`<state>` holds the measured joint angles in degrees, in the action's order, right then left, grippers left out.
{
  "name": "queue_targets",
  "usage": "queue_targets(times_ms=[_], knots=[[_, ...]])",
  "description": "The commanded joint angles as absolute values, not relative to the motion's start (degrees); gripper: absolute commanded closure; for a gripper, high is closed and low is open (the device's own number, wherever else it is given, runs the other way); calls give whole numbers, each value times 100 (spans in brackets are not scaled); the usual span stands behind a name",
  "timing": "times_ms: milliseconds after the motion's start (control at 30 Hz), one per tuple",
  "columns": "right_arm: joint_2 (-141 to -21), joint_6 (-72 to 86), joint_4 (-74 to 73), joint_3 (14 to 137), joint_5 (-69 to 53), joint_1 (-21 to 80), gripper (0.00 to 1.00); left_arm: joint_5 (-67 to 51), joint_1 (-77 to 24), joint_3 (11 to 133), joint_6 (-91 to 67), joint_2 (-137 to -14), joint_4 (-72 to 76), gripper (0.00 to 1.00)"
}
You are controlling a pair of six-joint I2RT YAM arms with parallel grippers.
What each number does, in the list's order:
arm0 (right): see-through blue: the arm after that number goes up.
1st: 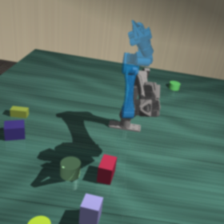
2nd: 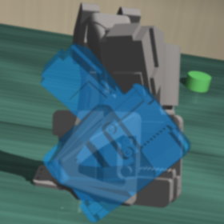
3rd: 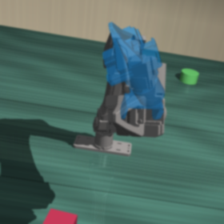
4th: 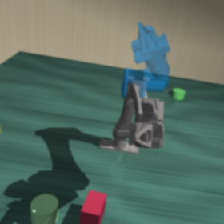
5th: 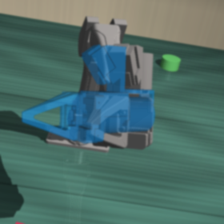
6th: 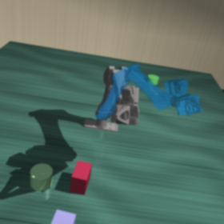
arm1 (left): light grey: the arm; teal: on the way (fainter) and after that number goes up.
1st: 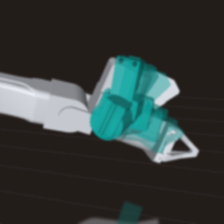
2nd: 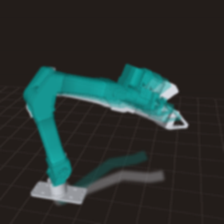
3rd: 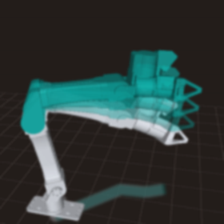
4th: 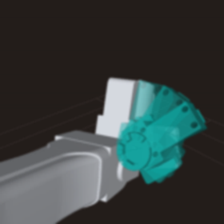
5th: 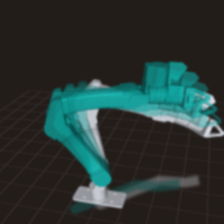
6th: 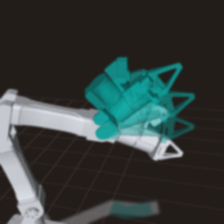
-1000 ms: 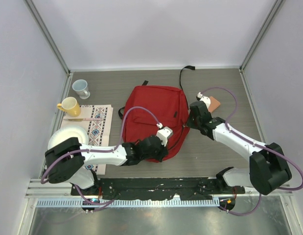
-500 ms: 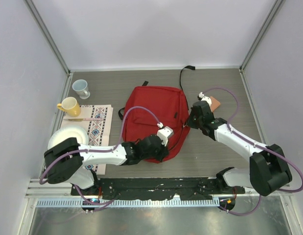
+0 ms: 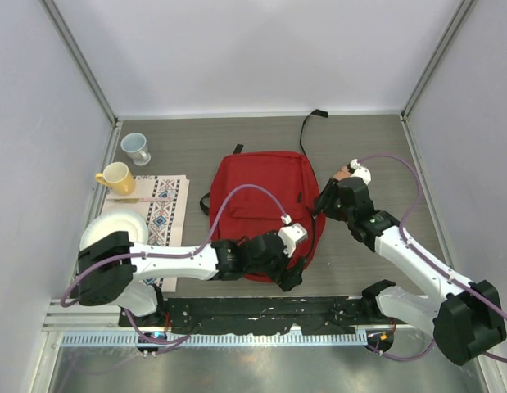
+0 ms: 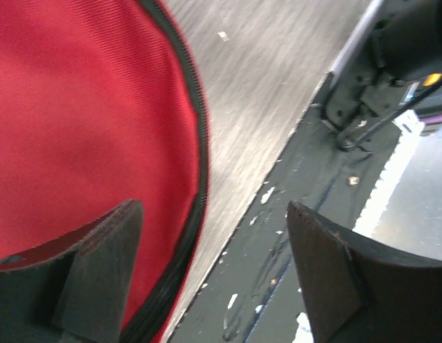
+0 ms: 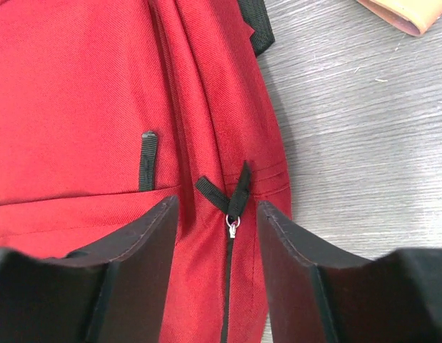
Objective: Pack the student bag
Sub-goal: Zip the student bag at the center of the board.
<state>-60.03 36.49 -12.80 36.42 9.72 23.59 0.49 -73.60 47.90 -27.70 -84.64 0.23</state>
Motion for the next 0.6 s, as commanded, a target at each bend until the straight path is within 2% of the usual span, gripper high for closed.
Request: queue_targets(times_ms=[0,100,567], knots=[[-5661,3866,-1389,3665,1204,2329,44,946,-7321,4931,-2584,-8060,-430,8],[-5494,4016,-1380,3656,1055,2329,40,1274,-7216,4939,-2593,-7814,-483,0],[-5432,4579,-1230,3314,483,2259,37,1327,-5942,5405,-3523,-7646,-343,0]])
